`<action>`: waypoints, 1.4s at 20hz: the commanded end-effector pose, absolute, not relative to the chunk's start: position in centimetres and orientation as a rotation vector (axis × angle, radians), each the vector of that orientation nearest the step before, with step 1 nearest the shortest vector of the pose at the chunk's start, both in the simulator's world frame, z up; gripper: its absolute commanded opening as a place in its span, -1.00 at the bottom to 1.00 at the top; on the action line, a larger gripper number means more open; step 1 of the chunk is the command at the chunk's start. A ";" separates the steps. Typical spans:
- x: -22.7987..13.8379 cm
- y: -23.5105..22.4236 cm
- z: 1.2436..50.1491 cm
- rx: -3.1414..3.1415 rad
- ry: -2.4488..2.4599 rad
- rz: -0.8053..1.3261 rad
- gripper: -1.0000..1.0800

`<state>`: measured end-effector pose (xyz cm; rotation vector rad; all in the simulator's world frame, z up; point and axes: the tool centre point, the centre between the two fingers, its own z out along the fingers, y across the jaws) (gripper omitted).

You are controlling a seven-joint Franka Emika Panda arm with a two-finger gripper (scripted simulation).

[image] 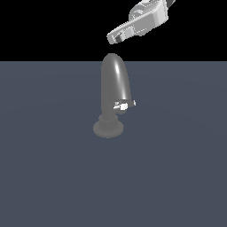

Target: Turn on the faucet by rotating a designated handle.

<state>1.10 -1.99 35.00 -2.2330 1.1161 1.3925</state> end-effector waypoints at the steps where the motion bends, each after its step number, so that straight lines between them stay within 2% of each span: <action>1: 1.8 -2.4 33.7 -2.162 1.154 1.446 -1.00; 14: 4.1 -4.4 26.9 -1.799 1.319 1.668 -1.00; 28: 4.3 -5.9 20.0 -1.423 1.449 1.833 -1.00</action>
